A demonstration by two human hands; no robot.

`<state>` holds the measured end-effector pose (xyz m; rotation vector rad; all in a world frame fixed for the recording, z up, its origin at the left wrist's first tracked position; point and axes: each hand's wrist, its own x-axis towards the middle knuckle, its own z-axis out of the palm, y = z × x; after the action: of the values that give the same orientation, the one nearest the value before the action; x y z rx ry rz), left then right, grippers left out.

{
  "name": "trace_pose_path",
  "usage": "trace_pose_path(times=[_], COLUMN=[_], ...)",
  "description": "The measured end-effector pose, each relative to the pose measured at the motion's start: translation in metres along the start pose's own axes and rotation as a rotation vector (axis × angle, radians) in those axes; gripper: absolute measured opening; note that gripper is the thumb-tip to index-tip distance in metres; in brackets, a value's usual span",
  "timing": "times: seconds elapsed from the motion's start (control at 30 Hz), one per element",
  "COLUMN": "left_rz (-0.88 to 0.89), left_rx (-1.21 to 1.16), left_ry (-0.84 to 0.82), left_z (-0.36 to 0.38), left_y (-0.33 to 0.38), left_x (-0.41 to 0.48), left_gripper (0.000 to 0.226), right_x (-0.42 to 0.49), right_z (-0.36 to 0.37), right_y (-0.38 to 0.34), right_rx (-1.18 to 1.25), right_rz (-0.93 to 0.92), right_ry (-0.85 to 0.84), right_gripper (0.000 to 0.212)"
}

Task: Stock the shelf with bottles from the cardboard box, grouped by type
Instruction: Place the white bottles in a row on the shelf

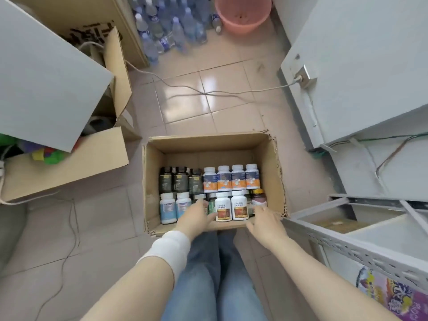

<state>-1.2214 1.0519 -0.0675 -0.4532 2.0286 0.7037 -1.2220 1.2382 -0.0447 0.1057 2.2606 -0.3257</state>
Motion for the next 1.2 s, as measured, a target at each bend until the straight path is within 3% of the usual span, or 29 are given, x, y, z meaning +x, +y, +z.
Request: trace_pose_path(times=[0.17,0.33,0.63,0.77,0.9,1.2], left_rz=[-0.109,-0.197,-0.140,-0.105,-0.055,0.121], left_rx=[-0.306,-0.395,-0.442,-0.601,-0.677,-0.719], left_ry=[0.014,0.043,0.016,0.001,0.030,0.041], left_z=[0.025,0.043,0.045,0.045,0.041,-0.019], left_y=[0.005,0.005,0.012,0.011,0.008,0.029], left_x=[0.050,0.067,0.071,0.066,0.054,-0.023], left_gripper=[0.061,0.057,0.052,0.035,0.033,0.065], right_x=[0.055,0.077,0.093,0.089,0.075,-0.010], right_z=[0.021,0.033,0.029,0.023,0.013,-0.026], right_y=[0.001,0.007,0.017,0.022,0.027,0.038], right_rx=[0.154,0.185,0.278,0.357,0.436,0.812], right_rz=[0.101,0.175,0.206,0.202,0.189,0.126], right_ry=[-0.056,-0.132,-0.198,-0.235,-0.183,0.055], right_gripper=[0.052,0.060,0.056,0.050,0.053,0.051])
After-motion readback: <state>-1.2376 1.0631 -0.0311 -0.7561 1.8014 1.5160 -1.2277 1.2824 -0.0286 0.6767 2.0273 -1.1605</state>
